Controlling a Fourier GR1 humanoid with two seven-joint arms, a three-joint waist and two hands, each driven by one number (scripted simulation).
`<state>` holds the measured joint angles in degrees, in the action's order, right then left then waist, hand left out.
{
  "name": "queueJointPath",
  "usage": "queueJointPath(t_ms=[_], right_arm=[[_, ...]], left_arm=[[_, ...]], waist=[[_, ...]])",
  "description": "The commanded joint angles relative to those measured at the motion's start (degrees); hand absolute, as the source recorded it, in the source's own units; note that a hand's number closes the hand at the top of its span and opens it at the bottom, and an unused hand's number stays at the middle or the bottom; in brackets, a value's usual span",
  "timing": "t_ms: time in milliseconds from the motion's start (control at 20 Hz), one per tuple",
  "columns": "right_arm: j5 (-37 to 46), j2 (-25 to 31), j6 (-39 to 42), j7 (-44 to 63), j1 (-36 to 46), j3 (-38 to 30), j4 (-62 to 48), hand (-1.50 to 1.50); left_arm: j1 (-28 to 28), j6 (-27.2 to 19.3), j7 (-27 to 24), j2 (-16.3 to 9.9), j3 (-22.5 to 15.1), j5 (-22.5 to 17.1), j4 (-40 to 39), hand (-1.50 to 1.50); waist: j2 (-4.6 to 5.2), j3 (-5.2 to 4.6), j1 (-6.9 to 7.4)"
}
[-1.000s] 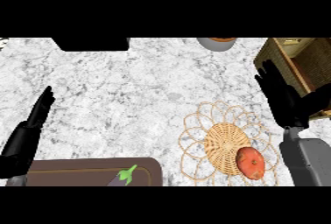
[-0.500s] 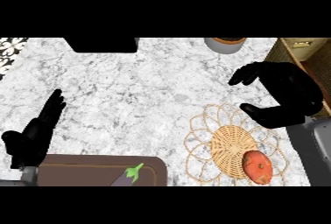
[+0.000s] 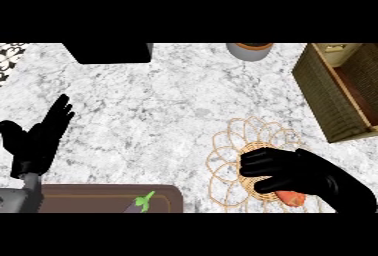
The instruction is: Pick the squash from the placemat and place it in the basket
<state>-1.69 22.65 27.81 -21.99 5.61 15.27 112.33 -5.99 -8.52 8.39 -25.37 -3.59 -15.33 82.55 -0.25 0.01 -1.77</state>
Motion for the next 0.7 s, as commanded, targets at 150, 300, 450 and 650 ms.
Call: queueJointPath(t_ms=[150,300,450,650], right_arm=[[4.21,13.36,3.3,16.97,0.85,-6.73,12.19,-1.5],[12.68,18.69,2.23,22.19,4.51,-10.69,15.2,-1.5],[10.33,22.57,4.74,30.08,6.56,-16.0,14.73,-1.5],[-1.98,27.46,13.36,40.59,15.32,-18.32,12.11,-1.5]], left_arm=[[-2.0,0.43,2.43,-0.46,0.63,-0.24,-0.19,0.0],[-1.93,0.61,1.7,0.16,0.67,-0.26,-2.04,0.0],[-2.66,1.88,1.99,-0.95,1.37,-0.69,-1.08,0.0],[-5.67,1.44,3.74,0.93,0.18,0.34,-2.53,0.0]], waist=[[-0.31,-0.21,0.04],[-0.41,-0.37,-0.56],[-0.18,-0.24,0.61],[0.08,-0.21,1.45]])
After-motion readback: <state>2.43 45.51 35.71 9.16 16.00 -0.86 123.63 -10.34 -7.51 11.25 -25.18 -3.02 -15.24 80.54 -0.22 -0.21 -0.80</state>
